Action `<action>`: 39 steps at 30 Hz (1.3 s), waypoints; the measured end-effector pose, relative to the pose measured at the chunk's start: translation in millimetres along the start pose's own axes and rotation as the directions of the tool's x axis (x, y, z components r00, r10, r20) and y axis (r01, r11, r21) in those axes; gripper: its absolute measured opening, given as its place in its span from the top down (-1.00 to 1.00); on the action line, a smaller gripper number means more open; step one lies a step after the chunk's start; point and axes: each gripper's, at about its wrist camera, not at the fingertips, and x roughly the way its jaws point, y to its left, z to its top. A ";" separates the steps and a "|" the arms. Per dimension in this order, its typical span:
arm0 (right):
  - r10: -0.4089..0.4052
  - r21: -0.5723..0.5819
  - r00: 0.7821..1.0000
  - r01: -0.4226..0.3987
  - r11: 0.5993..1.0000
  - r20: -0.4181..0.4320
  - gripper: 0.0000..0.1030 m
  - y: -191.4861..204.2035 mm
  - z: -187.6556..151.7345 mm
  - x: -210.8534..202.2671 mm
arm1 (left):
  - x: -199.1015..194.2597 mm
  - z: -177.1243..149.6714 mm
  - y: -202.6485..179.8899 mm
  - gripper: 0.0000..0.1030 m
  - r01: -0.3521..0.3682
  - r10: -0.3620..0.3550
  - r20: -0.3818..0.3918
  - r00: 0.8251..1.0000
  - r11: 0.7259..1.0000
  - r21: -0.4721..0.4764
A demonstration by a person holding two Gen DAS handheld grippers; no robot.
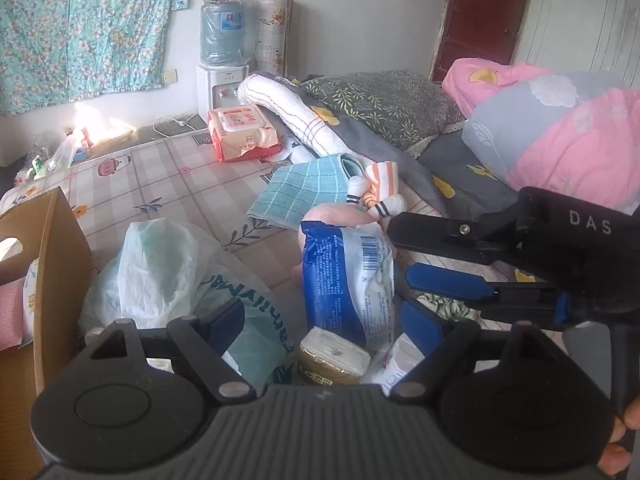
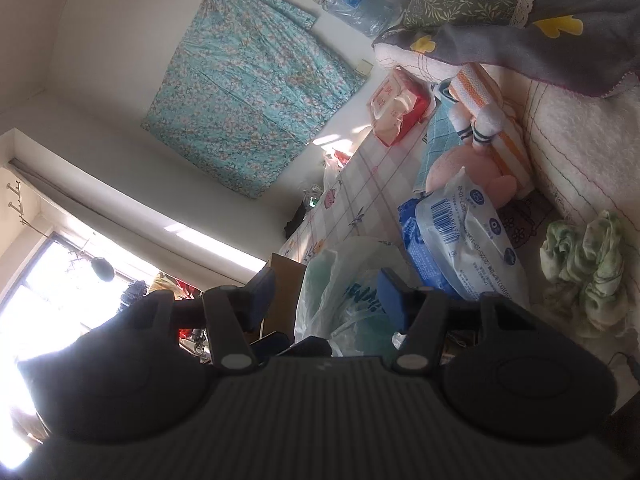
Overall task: Organize soft objects
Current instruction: 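Move the left tool to the blue-white wet-wipes pack in the pile, then close the left gripper on the wet-wipes pack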
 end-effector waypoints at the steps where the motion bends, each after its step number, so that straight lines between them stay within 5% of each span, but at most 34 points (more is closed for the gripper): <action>1: -0.011 0.008 1.000 0.011 1.000 -0.001 -0.10 -7.0 3.3 2.2 | 5.6 -0.3 -3.6 -0.68 0.004 -0.004 -0.003 1.000 1.000 0.004; 15: -0.134 0.058 0.989 0.138 0.989 -0.064 -0.12 -38.4 48.4 45.3 | 60.0 11.5 3.0 -0.17 0.064 -0.065 -0.035 0.997 0.997 -0.044; 24: -0.272 0.040 0.952 0.280 0.959 -0.142 -0.23 -59.4 70.2 98.6 | 98.0 14.5 -4.6 -0.17 0.115 -0.116 -0.135 0.984 0.993 -0.011; 32: -0.229 0.050 0.950 0.245 0.968 -0.213 -0.41 -58.2 67.7 128.2 | 114.9 16.1 -3.0 -0.40 0.123 -0.124 -0.168 0.978 0.992 -0.018; 39: -0.078 0.138 0.965 0.115 0.984 -0.251 -0.41 -45.9 65.9 131.6 | 122.4 19.8 0.5 -0.55 0.078 -0.081 -0.186 0.979 0.997 -0.025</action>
